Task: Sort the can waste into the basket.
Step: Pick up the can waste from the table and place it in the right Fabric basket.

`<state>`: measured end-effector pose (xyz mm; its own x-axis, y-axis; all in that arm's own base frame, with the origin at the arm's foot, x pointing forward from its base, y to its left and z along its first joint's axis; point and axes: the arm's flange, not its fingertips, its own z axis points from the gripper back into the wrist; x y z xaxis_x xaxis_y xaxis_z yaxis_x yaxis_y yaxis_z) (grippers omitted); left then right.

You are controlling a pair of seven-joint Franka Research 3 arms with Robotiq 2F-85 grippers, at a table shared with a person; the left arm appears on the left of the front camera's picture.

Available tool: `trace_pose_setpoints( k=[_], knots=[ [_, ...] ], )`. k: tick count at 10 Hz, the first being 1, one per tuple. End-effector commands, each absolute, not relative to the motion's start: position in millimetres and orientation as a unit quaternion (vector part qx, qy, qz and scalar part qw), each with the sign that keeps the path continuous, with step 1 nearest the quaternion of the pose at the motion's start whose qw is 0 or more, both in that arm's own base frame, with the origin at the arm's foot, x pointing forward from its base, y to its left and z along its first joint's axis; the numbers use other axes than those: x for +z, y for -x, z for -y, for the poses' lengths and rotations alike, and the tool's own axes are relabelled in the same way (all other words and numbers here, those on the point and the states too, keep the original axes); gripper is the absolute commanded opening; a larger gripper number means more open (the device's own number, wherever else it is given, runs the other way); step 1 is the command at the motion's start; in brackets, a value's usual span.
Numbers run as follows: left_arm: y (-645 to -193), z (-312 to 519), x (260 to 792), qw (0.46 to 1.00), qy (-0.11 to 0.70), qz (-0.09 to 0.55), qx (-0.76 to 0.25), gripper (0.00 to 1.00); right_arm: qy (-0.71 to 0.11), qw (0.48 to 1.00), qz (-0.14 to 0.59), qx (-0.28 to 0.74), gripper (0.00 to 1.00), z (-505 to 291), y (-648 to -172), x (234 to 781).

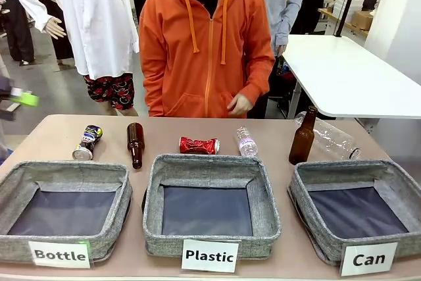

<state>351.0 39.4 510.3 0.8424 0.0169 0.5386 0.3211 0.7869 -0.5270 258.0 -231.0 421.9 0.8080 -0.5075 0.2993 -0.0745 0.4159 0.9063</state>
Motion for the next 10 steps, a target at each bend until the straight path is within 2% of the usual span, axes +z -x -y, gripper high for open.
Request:
trace_pose_setpoints(
  k=[1,2,3,5,6,7,8,9,10],
  knots=[
    [-385,0,503,0.943,0.213,0.223,-0.123,1.00,-0.525,0.789,0.293,-0.125,1.00,233,-260,421],
    [-395,10,507,0.956,0.157,0.244,-0.052,1.00,-0.525,0.789,0.293,-0.125,1.00,233,-260,421],
    [-367,1,511,0.924,0.263,0.252,-0.113,1.00,-0.525,0.789,0.293,-0.125,1.00,233,-260,421],
    [-367,1,511,0.924,0.263,0.252,-0.113,1.00,-0.525,0.789,0.293,-0.125,1.00,233,-260,421],
    [-383,21,508,0.934,0.227,0.254,-0.107,1.00,-0.525,0.789,0.293,-0.125,1.00,233,-260,421],
    [-409,19,519,0.934,0.239,0.228,-0.137,1.00,-0.525,0.789,0.293,-0.125,1.00,233,-260,421],
    [-444,22,523,0.947,0.211,0.195,-0.143,1.00,-0.525,0.789,0.293,-0.125,1.00,233,-260,421],
    [-478,28,515,0.963,0.163,0.152,-0.149,1.00,-0.525,0.789,0.293,-0.125,1.00,233,-260,421],
    [-499,32,508,0.969,0.121,0.140,-0.163,1.00,-0.525,0.789,0.293,-0.125,1.00,233,-260,421]
  ],
)
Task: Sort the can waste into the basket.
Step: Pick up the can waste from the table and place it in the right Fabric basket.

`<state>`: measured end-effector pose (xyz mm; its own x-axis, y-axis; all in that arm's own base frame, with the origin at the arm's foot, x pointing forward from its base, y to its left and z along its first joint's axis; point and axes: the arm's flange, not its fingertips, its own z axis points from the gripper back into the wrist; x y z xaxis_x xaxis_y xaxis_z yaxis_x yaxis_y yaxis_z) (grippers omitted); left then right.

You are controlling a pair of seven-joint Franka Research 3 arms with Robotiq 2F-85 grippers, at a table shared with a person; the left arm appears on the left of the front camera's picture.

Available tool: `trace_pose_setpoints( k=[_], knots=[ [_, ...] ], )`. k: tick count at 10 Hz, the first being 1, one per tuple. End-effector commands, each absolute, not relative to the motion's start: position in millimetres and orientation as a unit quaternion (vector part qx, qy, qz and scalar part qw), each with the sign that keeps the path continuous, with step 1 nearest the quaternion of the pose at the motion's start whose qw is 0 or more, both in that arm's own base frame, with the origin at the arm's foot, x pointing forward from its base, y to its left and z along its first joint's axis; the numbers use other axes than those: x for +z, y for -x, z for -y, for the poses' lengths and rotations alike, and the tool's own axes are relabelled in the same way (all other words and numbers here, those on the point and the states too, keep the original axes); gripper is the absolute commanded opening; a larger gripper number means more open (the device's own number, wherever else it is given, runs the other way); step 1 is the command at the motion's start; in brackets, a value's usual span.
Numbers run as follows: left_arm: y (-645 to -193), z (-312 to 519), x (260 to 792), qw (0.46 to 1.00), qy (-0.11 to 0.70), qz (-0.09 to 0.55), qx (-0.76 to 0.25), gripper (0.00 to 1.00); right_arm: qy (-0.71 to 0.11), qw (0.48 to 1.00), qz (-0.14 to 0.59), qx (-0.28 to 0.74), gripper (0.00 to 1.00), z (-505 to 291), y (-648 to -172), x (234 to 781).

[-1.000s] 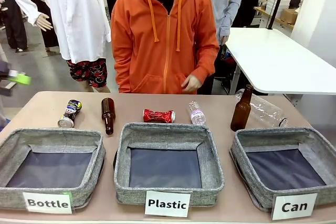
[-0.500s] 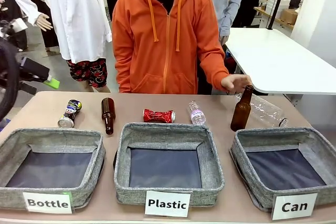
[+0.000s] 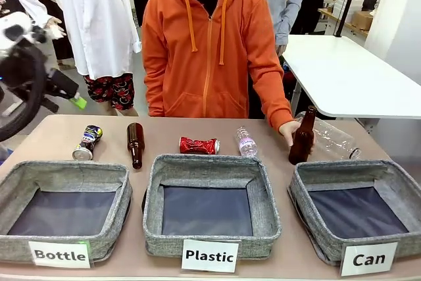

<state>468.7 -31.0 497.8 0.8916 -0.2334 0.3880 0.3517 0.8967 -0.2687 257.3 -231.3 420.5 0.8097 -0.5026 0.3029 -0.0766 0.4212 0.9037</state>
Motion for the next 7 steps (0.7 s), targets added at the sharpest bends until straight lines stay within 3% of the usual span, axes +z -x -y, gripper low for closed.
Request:
trace_pose_setpoints(
  k=[1,2,4,7],
  knots=[
    [-519,35,498,0.975,0.092,0.131,-0.154,1.00,-0.525,0.789,0.293,-0.125,1.00,233,-260,421],
    [-535,39,488,0.979,0.054,0.146,-0.129,1.00,-0.525,0.789,0.293,-0.125,1.00,233,-260,421],
    [-563,44,459,0.986,-0.003,0.109,-0.128,1.00,-0.525,0.789,0.293,-0.125,1.00,233,-260,421],
    [-600,49,410,0.991,0.004,0.064,-0.120,1.00,-0.525,0.789,0.293,-0.125,1.00,233,-260,421]
  ],
)
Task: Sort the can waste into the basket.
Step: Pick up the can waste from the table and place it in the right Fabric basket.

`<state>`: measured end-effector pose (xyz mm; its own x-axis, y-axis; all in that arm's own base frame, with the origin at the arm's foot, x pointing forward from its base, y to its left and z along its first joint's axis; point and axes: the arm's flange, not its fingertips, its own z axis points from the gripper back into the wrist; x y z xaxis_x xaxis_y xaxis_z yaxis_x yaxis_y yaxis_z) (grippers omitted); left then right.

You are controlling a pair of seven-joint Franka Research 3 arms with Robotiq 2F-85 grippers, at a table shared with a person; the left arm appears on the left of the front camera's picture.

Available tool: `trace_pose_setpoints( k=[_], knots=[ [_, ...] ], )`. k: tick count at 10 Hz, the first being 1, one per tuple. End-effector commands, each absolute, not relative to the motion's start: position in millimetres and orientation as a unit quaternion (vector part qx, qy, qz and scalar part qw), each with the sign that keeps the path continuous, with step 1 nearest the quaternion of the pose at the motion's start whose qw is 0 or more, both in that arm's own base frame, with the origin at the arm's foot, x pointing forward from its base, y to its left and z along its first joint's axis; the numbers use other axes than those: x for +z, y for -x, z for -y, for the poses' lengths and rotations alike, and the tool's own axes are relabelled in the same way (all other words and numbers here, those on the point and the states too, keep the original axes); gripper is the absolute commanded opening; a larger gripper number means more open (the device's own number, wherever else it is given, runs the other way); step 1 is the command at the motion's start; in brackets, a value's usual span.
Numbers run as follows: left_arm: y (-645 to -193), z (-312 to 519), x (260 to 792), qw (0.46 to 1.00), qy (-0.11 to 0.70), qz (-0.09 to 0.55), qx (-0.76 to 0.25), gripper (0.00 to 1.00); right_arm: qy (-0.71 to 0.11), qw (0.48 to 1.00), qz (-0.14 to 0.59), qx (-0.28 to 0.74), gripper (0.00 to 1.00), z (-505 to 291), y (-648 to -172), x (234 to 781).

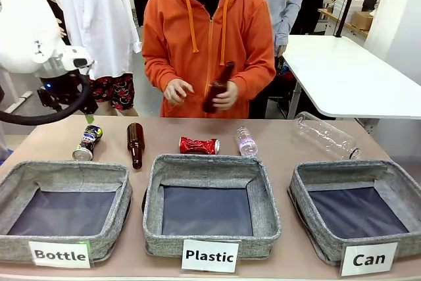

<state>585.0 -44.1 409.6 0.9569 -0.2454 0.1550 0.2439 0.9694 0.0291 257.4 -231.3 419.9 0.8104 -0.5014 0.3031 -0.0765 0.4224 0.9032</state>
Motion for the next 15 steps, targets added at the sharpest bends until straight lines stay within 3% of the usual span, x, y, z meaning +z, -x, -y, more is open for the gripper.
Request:
trace_pose_setpoints(
  k=[1,5,8,10,11,13,15],
  knots=[
    [-610,47,395,0.991,0.011,0.047,-0.126,1.00,-0.525,0.789,0.293,-0.125,1.00,233,-260,421],
    [-632,36,360,0.993,0.039,0.014,-0.114,1.00,-0.525,0.789,0.293,-0.125,1.00,233,-260,421],
    [-629,1,383,0.982,0.174,0.007,-0.078,1.00,-0.525,0.789,0.293,-0.125,1.00,233,-260,421],
    [-632,-10,379,0.977,0.195,-0.021,-0.083,1.00,-0.525,0.789,0.293,-0.125,1.00,233,-260,421],
    [-622,-28,396,0.962,0.249,-0.015,-0.107,1.00,-0.525,0.789,0.293,-0.125,1.00,233,-260,421],
    [-546,-125,485,0.891,0.405,0.062,-0.194,1.00,-0.525,0.789,0.293,-0.125,1.00,233,-260,421],
    [-487,-198,514,0.869,0.437,0.100,-0.210,1.00,-0.525,0.789,0.293,-0.125,1.00,233,-260,421]
  ],
)
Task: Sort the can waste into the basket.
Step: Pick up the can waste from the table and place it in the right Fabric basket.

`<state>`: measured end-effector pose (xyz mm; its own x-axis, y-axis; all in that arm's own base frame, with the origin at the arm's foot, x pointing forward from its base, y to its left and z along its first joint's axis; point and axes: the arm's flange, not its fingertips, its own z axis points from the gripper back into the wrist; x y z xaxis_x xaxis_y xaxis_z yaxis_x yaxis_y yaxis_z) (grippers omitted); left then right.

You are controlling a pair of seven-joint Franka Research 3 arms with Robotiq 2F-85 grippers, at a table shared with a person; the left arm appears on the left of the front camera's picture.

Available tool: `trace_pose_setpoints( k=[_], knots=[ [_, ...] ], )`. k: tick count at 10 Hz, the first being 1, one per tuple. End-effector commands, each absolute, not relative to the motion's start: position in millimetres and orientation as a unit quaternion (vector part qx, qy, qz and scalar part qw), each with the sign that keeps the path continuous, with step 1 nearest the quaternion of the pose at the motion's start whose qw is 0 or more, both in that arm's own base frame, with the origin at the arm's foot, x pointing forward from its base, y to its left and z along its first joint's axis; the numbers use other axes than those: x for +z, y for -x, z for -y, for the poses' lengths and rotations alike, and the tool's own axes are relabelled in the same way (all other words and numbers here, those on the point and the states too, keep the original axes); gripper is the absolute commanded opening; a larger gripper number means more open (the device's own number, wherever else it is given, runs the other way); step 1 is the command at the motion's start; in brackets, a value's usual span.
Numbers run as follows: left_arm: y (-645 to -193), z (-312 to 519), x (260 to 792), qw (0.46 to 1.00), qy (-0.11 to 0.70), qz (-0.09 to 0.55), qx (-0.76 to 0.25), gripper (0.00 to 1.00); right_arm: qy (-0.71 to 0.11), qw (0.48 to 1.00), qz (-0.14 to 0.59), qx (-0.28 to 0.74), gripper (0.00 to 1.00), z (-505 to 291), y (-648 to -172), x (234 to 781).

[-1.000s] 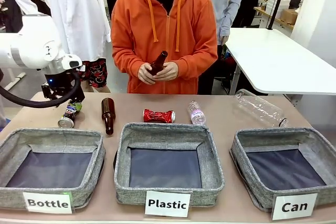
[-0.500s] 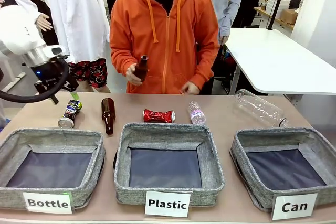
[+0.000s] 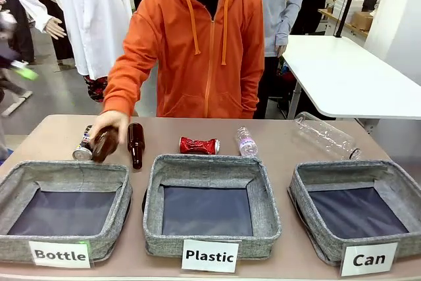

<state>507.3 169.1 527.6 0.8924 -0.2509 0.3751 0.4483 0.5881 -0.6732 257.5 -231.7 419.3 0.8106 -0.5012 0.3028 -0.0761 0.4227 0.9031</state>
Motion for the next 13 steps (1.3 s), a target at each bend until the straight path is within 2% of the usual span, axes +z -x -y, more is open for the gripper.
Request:
trace_pose_setpoints(
  k=[1,4,6,9,11,13],
  knots=[
    [-460,-227,511,0.846,0.464,0.095,-0.245,1.00,-0.525,0.789,0.293,-0.125,1.00,233,-260,421],
    [-401,-301,488,0.780,0.543,0.132,-0.282,1.00,-0.525,0.789,0.293,-0.125,1.00,233,-260,421],
    [-376,-305,477,0.763,0.543,0.148,-0.318,1.00,-0.525,0.789,0.293,-0.125,1.00,233,-260,421],
    [-364,-284,483,0.776,0.522,0.144,-0.322,1.00,-0.525,0.789,0.293,-0.125,1.00,233,-260,421],
    [-374,-248,493,0.789,0.494,0.115,-0.347,1.00,-0.525,0.789,0.293,-0.125,1.00,233,-260,421],
    [-413,-171,498,0.826,0.425,0.021,-0.370,1.00,-0.525,0.789,0.293,-0.125,1.00,233,-260,421]
  ],
)
